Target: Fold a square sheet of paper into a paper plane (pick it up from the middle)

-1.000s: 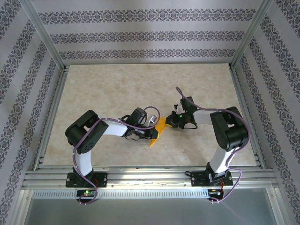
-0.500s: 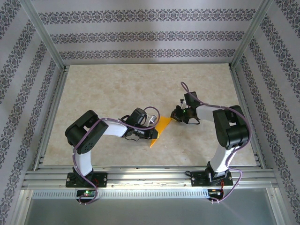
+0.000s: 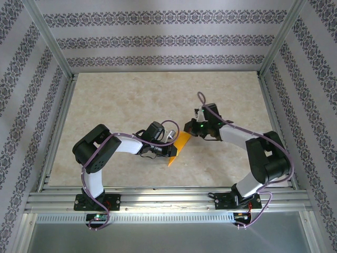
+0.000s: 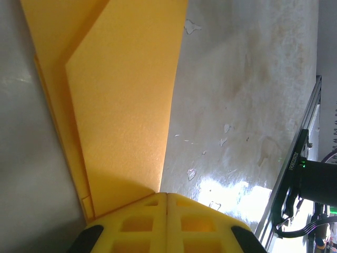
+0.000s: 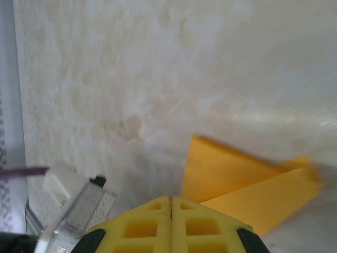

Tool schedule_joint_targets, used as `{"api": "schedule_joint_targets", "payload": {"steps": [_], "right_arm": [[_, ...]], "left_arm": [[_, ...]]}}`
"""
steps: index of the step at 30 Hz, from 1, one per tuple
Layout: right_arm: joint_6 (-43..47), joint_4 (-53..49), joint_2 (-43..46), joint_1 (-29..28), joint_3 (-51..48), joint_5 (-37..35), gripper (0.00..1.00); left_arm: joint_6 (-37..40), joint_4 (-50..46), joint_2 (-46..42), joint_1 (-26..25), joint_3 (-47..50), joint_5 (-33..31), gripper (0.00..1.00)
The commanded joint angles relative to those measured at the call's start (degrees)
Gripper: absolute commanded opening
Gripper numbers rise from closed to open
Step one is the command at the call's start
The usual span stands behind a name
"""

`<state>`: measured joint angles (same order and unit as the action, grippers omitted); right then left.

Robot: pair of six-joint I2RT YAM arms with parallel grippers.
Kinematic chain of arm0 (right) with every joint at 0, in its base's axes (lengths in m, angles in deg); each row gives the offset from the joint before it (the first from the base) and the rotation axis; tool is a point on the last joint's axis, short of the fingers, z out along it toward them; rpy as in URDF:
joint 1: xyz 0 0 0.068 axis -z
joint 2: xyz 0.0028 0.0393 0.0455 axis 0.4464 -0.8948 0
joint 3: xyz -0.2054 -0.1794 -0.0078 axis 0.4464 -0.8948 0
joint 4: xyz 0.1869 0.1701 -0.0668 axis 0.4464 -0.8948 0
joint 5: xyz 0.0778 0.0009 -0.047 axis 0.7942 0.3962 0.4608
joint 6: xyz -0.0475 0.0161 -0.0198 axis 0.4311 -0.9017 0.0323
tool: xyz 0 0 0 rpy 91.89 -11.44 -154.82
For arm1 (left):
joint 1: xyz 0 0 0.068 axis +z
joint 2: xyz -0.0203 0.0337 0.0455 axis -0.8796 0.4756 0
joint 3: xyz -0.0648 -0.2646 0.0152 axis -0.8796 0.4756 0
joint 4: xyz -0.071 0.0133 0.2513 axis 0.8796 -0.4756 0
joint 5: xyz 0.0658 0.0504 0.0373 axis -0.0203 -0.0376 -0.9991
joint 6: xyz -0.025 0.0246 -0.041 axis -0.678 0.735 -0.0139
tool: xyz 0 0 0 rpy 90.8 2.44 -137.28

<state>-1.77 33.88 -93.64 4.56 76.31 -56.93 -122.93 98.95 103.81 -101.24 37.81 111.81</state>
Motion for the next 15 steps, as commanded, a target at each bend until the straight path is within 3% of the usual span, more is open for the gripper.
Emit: {"api": "schedule_joint_targets", "payload": {"steps": [1, 9, 15], "right_arm": [[-1.58, 1.69, -3.43, -2.27, -1.28, 0.95, 0.00], [-1.21, 0.04, -7.15, -0.98, -3.59, -5.88, 0.00], [-1.74, 4.14, -8.69, 2.02, -7.70, -3.70, 0.00]], "left_arm": [[1.46, -10.47, 1.82, 0.26, 2.07, -2.60, 0.00], [0.95, -10.06, 1.61, 0.26, 2.02, -2.26, 0.00], [0.17, -9.61, -3.54, 0.00, 2.46, -2.10, 0.00]]}}
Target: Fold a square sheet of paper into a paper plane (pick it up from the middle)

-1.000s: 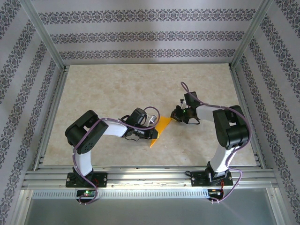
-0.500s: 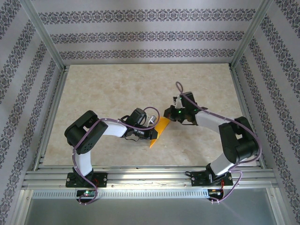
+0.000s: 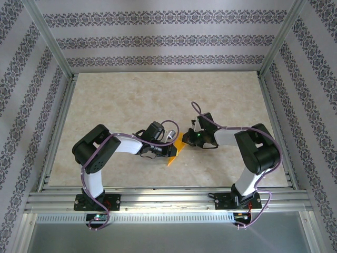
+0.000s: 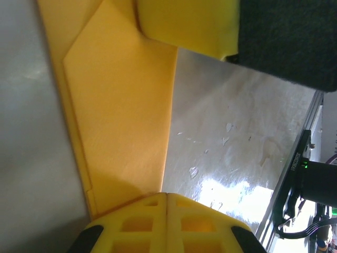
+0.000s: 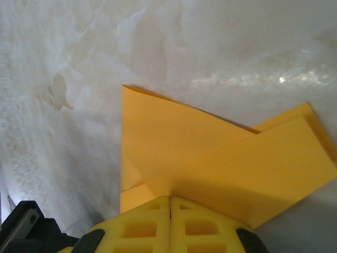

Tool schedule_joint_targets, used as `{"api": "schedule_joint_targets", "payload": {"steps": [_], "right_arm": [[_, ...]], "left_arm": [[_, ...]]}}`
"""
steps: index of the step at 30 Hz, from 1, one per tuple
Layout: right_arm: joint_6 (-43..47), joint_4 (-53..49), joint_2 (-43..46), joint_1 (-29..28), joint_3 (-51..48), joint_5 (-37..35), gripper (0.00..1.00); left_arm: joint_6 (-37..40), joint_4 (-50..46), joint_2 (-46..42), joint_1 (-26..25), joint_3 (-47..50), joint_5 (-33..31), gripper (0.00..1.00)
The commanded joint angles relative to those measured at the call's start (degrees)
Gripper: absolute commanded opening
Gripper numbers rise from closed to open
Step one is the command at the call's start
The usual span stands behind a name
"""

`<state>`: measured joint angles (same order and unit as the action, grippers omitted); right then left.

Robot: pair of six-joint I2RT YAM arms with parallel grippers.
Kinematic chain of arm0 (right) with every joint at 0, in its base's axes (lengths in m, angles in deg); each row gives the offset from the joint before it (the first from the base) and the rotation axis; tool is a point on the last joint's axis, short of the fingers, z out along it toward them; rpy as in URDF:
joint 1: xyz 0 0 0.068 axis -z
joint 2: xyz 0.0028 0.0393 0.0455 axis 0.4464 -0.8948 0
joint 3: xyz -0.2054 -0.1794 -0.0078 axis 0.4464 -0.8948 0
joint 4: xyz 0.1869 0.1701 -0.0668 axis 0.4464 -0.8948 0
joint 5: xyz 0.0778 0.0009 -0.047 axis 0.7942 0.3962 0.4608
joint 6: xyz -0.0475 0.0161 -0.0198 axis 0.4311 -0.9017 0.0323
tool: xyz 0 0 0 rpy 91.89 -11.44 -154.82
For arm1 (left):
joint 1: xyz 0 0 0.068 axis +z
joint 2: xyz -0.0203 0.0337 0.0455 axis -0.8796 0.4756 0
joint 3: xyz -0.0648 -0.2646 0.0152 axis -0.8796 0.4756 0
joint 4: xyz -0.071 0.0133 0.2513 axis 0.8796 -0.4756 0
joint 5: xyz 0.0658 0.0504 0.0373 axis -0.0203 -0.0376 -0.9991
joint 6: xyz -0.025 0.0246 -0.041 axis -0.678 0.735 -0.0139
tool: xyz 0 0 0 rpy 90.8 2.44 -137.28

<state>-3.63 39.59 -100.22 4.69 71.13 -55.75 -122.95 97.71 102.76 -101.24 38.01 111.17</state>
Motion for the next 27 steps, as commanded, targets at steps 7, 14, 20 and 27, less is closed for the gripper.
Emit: {"api": "schedule_joint_targets", "payload": {"steps": [7, 14, 20, 27], "right_arm": [[0.60, -2.11, -3.01, 1.35, -2.35, -3.97, 0.00], [0.34, -2.56, -3.37, 1.14, -1.72, -3.63, 0.00], [0.07, -2.67, -3.09, 0.99, -1.62, -3.26, 0.00], [-0.19, -2.74, -3.42, 0.91, -1.53, -3.42, 0.00]], "left_arm": [[-2.67, -7.54, -5.33, -0.09, -4.79, -1.45, 0.00], [-0.63, -13.71, 1.47, -0.68, -14.17, -2.90, 0.00], [2.51, -18.33, 4.67, -1.65, -17.04, -3.31, 0.00], [3.17, -19.57, 6.44, -2.62, -18.48, -3.74, 0.00]]}}
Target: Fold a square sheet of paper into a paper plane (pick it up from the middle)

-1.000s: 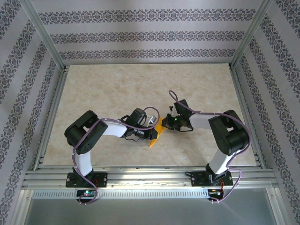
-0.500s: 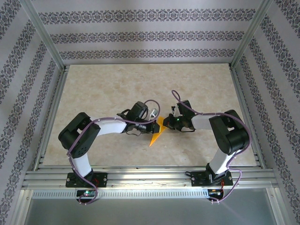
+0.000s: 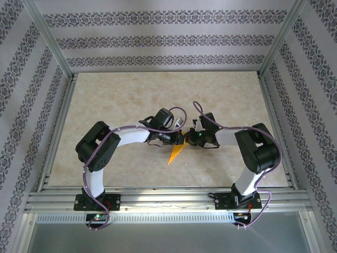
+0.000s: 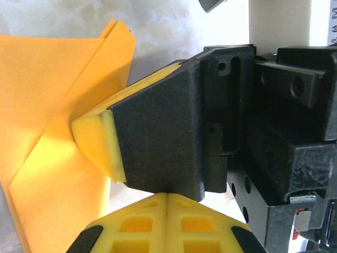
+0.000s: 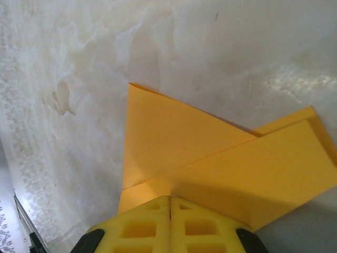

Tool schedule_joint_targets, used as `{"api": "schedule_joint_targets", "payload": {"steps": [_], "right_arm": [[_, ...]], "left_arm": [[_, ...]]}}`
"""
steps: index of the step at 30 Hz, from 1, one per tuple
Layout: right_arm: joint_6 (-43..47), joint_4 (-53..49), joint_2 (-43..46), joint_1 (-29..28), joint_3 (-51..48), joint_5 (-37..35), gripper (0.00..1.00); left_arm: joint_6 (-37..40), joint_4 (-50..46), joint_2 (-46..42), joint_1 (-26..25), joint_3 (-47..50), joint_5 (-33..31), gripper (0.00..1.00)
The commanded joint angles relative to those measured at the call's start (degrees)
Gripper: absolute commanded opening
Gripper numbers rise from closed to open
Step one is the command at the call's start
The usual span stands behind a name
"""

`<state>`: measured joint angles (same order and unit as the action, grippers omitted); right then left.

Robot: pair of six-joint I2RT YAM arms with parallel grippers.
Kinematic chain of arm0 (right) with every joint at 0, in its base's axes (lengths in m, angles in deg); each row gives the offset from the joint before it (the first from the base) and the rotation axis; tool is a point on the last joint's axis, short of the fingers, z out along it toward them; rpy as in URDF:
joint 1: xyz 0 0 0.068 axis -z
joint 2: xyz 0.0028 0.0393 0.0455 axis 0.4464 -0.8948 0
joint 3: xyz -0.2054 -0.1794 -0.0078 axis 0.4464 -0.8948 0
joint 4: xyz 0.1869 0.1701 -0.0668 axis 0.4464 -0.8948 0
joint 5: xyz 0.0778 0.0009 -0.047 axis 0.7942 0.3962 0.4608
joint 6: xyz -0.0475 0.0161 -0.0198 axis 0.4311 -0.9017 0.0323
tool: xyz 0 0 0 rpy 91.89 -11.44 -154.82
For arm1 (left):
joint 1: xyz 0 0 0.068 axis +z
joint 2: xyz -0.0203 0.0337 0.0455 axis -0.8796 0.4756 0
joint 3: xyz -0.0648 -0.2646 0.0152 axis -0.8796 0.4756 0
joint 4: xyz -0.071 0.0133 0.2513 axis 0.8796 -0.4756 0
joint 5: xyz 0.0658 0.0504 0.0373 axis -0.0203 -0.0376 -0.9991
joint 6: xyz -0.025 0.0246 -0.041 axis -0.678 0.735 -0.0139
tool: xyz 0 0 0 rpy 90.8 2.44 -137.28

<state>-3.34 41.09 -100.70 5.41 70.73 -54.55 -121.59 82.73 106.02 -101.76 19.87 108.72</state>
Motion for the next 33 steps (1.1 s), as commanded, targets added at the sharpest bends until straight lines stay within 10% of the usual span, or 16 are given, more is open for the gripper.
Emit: {"api": "schedule_joint_targets", "payload": {"steps": [1, 12, 33], "right_arm": [[-0.47, -4.23, -3.02, 0.18, -1.22, -4.63, 0.00], [-0.30, -4.71, -2.74, 0.44, -1.66, -5.40, 0.00], [-0.21, -5.45, -2.69, 0.40, -1.59, -7.26, 0.00]], "left_arm": [[1.74, -4.31, 2.68, -2.20, 0.21, -1.81, 0.00], [-3.36, 8.30, -5.93, -2.11, 11.84, -5.76, 0.00], [1.37, 0.51, 2.56, -3.24, 3.24, -5.00, 0.00]]}}
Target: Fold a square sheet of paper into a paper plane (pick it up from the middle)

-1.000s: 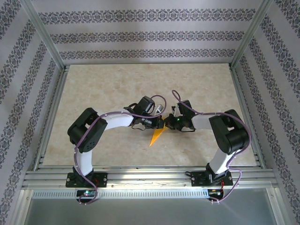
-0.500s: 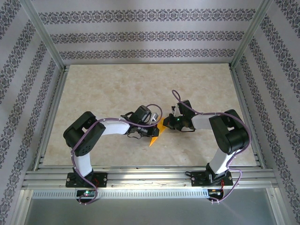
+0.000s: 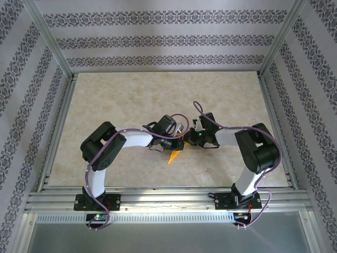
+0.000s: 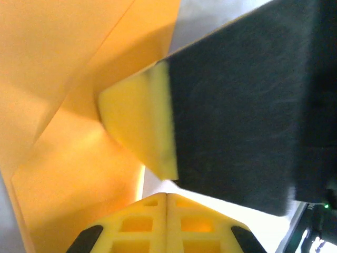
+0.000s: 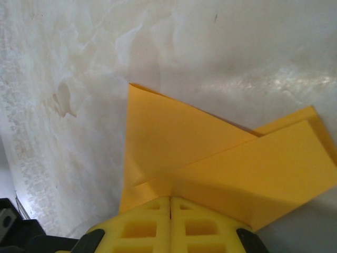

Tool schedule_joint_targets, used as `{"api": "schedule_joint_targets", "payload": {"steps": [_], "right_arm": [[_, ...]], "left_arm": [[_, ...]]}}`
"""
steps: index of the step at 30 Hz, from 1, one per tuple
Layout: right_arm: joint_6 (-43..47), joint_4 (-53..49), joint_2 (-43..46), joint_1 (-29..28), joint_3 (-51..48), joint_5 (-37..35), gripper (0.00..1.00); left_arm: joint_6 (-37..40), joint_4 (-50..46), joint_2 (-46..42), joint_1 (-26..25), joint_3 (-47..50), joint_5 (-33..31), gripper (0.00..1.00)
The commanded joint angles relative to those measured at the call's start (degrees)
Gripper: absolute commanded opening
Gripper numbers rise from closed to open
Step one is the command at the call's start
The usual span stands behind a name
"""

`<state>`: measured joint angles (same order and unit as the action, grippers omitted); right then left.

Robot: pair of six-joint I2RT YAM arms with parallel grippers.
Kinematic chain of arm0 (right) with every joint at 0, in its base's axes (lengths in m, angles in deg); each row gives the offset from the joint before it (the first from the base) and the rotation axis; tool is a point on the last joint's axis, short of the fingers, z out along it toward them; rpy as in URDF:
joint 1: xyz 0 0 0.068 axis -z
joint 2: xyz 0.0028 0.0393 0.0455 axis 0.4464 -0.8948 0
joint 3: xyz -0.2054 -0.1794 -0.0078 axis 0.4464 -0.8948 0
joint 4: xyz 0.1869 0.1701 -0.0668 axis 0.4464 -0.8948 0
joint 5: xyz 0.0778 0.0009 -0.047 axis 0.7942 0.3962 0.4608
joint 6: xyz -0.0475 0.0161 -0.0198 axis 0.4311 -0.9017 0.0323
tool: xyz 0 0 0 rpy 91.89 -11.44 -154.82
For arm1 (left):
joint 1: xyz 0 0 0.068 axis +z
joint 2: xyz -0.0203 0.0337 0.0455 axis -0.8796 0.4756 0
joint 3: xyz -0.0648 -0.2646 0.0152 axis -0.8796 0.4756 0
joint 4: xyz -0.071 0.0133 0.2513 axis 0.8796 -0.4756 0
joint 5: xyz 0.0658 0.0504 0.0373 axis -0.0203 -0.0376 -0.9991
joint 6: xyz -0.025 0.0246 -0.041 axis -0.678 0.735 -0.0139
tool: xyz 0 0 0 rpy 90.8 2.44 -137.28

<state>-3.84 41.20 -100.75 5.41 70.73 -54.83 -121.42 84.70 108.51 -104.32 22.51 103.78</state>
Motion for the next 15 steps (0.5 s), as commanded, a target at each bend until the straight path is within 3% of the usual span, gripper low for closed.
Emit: {"api": "schedule_joint_targets", "payload": {"steps": [1, 8, 15], "right_arm": [[0.29, -5.57, -2.56, 0.36, -1.66, -6.94, 0.00], [0.39, -5.74, -2.81, 0.54, -2.20, -7.31, 0.00], [0.58, -6.28, -3.08, 0.64, -2.19, -7.77, 0.00]], "left_arm": [[1.20, -1.51, 0.30, -0.70, 0.74, 0.07, 0.00], [3.84, -6.45, 0.74, -0.61, -0.19, -1.20, 0.01], [4.60, -7.28, -3.10, -0.62, 7.18, -0.54, 0.02]]}}
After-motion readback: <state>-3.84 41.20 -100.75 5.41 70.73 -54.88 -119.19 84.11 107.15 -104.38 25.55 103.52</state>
